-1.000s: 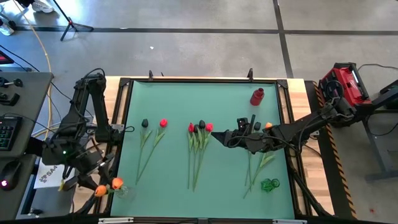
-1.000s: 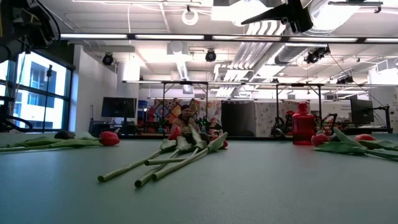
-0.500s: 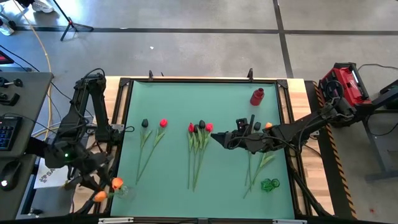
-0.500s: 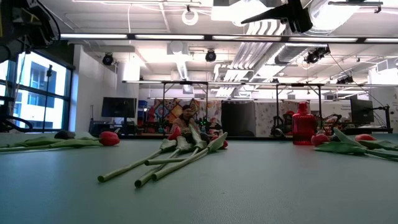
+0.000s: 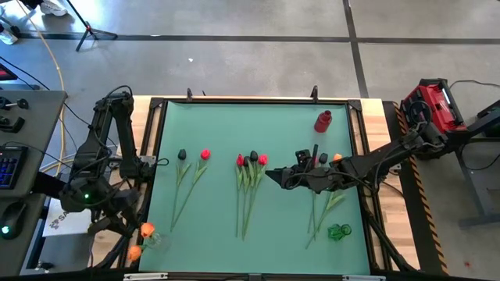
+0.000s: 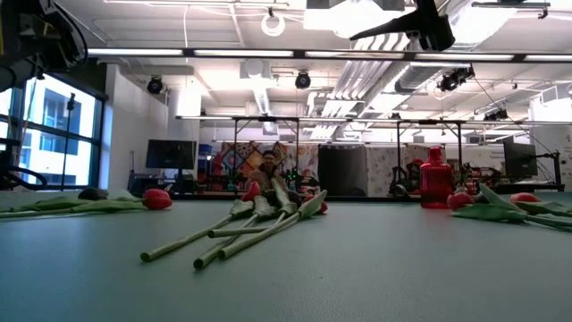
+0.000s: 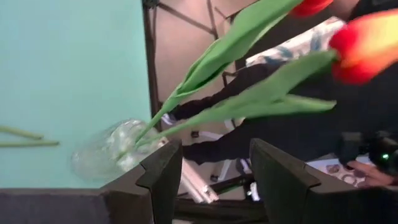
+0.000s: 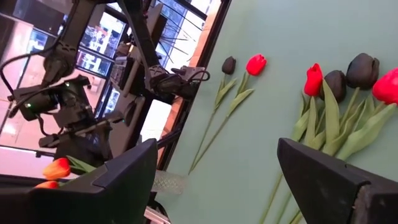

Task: Sort flowers into vase by color
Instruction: Put the orange tulip into the transparent vase

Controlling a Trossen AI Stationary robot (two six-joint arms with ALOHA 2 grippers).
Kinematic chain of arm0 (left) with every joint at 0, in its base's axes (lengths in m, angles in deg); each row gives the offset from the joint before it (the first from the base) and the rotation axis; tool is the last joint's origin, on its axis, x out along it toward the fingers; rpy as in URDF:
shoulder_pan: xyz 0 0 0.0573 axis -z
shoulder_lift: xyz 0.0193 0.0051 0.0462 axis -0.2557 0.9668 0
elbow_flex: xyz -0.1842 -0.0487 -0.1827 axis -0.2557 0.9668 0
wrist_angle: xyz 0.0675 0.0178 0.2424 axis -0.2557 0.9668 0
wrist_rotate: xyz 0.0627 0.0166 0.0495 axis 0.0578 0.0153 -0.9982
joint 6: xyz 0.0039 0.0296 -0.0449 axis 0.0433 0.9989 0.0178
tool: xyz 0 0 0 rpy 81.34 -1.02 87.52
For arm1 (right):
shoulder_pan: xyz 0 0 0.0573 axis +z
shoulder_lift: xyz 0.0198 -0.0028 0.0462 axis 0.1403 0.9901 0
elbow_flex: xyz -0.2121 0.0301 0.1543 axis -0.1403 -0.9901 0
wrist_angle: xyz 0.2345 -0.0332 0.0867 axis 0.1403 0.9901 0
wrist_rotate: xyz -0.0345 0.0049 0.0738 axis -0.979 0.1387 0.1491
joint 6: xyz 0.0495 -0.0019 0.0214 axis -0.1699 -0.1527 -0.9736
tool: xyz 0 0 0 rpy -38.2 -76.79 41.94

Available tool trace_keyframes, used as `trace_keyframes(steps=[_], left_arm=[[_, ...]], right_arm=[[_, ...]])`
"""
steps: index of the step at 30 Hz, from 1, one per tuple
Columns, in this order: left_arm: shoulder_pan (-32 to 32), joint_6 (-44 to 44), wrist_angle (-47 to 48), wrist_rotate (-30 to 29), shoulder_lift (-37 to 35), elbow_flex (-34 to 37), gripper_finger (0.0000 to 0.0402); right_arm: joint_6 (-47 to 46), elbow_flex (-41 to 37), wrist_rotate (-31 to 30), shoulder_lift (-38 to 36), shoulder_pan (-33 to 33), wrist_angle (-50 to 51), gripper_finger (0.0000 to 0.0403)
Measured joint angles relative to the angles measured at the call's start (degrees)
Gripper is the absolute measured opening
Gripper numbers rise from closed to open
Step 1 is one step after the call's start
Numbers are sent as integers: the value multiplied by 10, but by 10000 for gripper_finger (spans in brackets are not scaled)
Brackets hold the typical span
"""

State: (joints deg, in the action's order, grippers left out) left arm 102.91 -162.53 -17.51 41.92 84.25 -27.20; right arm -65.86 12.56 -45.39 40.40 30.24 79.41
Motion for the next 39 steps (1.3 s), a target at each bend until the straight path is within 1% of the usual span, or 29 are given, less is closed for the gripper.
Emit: trace_keyframes(steps=[2, 5, 9, 14, 17, 21, 24, 26, 29, 34, 39], left_arm=[[0, 0, 33, 0, -3, 0, 175], [-1, 0, 79, -21, -3, 0, 173], [-1, -12, 98, -88, -12, 0, 172], [-1, -48, 137, -176, -54, 0, 172], [-4, -65, 192, -214, -70, -14, 172], [-17, -103, 285, -225, -62, -49, 172], [-29, -113, 322, -254, -64, -77, 172], [-41, -96, 320, -277, -71, -87, 172], [-61, -66, 295, -296, -80, -90, 172], [-97, -44, 252, -297, -81, -90, 172], [-134, -14, 193, -294, -57, -90, 172]], right_arm=[[0, 0, 0, 0, 0, 6, 321], [0, 0, 0, 0, 0, 19, 321], [-17, 0, 0, 0, 0, 49, 321], [-61, 0, 1, 0, -2, 115, 321], [-81, 0, 25, 0, -10, 157, 321], [-81, 0, 67, 0, -24, 187, 321], [-82, 0, 90, 0, -35, 216, 321], [-81, 0, 105, 0, -40, 239, 321], [-79, 0, 125, 0, -47, 278, 321], [-61, 0, 160, 0, -50, 315, 321], [-39, 0, 192, 0, -49, 321, 321]])
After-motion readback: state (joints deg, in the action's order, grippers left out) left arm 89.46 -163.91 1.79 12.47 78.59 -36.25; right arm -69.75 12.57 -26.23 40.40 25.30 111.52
